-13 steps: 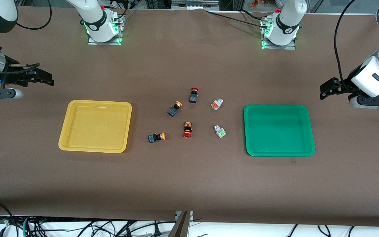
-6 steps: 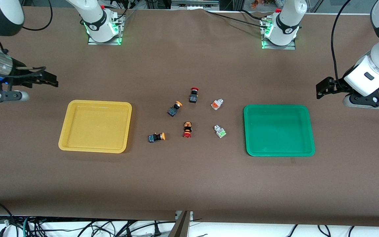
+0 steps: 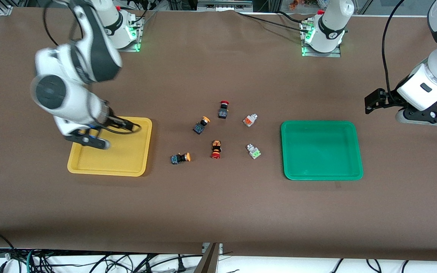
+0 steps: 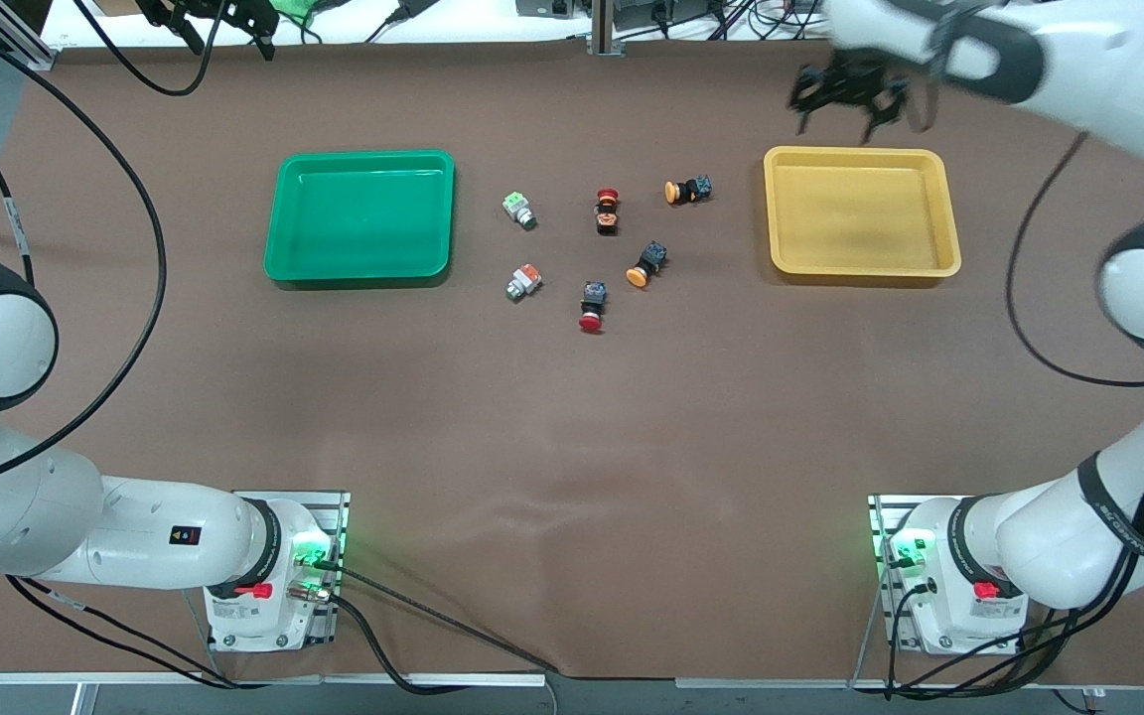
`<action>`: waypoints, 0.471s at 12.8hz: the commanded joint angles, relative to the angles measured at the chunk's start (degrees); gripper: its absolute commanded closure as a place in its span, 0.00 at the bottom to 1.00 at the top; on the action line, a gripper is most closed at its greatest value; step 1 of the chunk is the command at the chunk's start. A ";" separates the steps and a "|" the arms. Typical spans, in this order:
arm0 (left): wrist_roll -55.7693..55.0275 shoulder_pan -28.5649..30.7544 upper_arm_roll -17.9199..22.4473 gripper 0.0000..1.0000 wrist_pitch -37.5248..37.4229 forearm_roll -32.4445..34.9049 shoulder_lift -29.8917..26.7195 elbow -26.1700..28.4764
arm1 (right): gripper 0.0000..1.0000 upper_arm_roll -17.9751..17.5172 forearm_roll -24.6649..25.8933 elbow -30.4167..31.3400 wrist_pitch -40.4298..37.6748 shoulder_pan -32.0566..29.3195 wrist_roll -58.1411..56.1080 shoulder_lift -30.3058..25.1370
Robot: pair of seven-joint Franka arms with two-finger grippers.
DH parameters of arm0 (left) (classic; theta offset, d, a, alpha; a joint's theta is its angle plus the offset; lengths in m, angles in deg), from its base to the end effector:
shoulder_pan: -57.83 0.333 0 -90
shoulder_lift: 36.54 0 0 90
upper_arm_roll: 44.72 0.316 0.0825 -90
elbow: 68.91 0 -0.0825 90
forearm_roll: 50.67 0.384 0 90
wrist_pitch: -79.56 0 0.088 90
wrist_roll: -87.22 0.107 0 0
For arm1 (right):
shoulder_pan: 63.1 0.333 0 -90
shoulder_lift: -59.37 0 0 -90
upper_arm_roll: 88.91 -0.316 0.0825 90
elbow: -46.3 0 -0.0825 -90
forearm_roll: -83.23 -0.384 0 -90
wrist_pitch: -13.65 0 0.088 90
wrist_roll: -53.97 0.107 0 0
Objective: Place green and yellow buttons in trays
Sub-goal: 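Grasp a black switch with an orange cap with the right gripper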
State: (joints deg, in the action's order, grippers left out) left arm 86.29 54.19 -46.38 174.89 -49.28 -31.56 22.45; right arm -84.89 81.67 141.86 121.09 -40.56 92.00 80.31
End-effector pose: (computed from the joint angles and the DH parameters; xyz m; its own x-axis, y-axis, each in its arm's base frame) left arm 0.5843 -0.0511 0.5717 0.9968 -0.0784 -0.0173 -0.0787 -0.9967 -0.0219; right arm 0.6053 0.2094 0.3821 0.9308 -0.3441 -0.1229 -0.3338 -0.9376 0.0970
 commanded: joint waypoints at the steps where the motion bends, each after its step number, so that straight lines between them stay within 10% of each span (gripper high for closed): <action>1: -0.30 -0.14 -0.09 0.00 -1.37 1.24 0.55 -1.70 | 0.00 0.29 -3.42 -5.01 3.90 2.13 15.43 7.77; 6: -0.30 -0.14 -0.18 0.00 -1.37 1.33 0.55 -1.70 | 0.00 0.64 -7.67 -13.29 16.64 6.00 46.48 20.28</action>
State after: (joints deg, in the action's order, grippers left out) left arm 86.29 54.19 -46.38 174.86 -49.27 -31.55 22.41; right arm -84.90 74.70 132.50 135.48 -36.22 130.29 97.13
